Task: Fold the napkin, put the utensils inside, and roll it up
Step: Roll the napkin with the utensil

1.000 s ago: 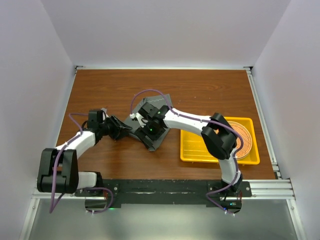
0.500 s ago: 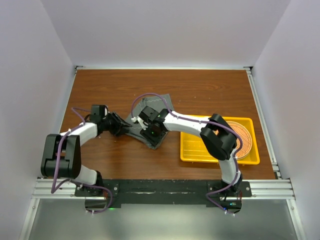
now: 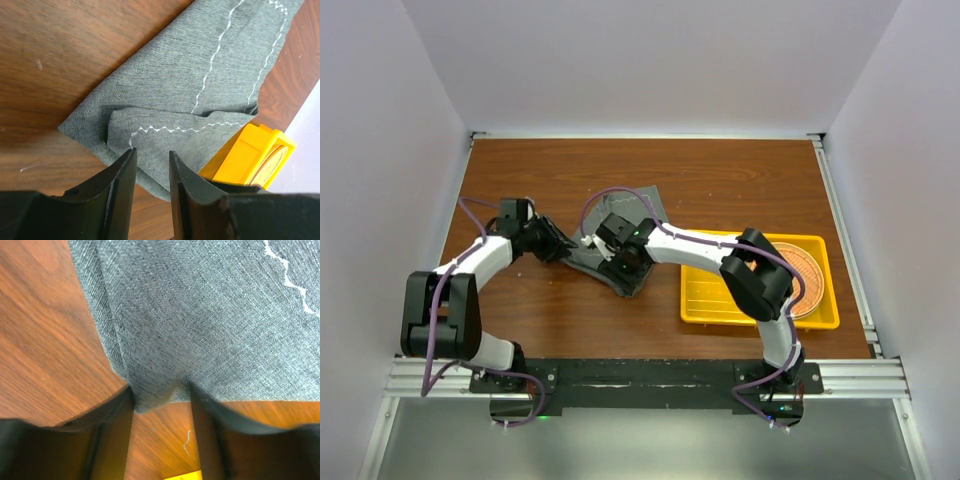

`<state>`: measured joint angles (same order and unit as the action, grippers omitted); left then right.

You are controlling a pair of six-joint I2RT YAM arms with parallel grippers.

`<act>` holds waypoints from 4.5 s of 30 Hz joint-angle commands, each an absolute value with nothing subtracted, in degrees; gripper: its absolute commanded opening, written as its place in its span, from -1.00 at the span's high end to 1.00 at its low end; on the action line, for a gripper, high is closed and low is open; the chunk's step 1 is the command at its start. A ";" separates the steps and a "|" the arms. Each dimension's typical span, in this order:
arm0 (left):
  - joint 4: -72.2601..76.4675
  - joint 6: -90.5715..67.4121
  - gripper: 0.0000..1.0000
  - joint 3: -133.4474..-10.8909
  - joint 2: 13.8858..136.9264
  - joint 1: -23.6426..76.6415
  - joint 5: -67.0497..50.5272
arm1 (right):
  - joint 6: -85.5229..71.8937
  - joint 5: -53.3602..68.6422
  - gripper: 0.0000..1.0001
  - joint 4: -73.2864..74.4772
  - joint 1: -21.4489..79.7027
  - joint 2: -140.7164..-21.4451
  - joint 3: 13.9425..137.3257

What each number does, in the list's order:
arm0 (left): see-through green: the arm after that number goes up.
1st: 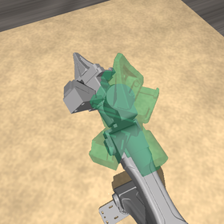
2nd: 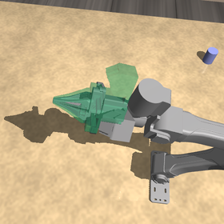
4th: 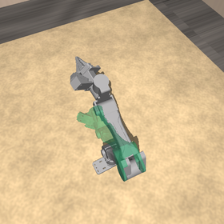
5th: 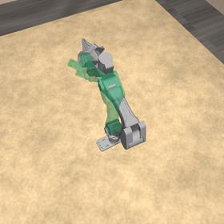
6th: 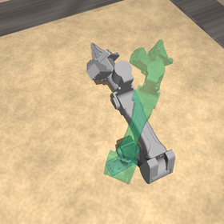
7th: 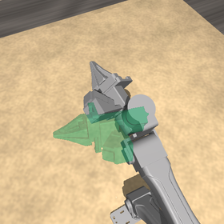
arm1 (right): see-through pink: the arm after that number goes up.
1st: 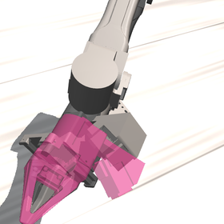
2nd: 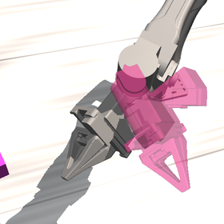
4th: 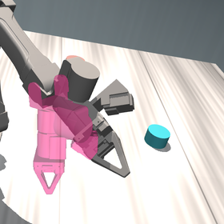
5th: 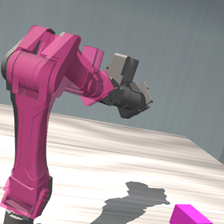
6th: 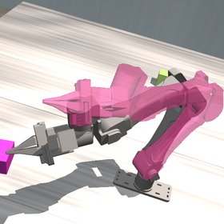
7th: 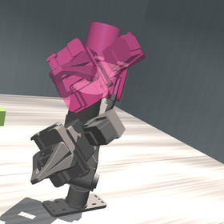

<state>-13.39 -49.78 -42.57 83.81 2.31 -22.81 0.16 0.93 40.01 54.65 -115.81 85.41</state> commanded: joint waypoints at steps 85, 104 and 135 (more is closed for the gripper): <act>-8.37 -62.30 -0.46 -28.57 71.19 -2.56 -30.32 | -13.97 35.14 1.00 20.49 48.61 -129.11 97.47; 11.59 -70.40 0.31 -29.62 80.85 8.00 -28.21 | -14.16 35.28 1.00 30.49 35.16 -142.21 100.28; 43.68 -67.68 1.00 -22.50 110.21 9.84 -23.03 | -11.08 35.25 0.57 40.06 35.24 -140.63 107.30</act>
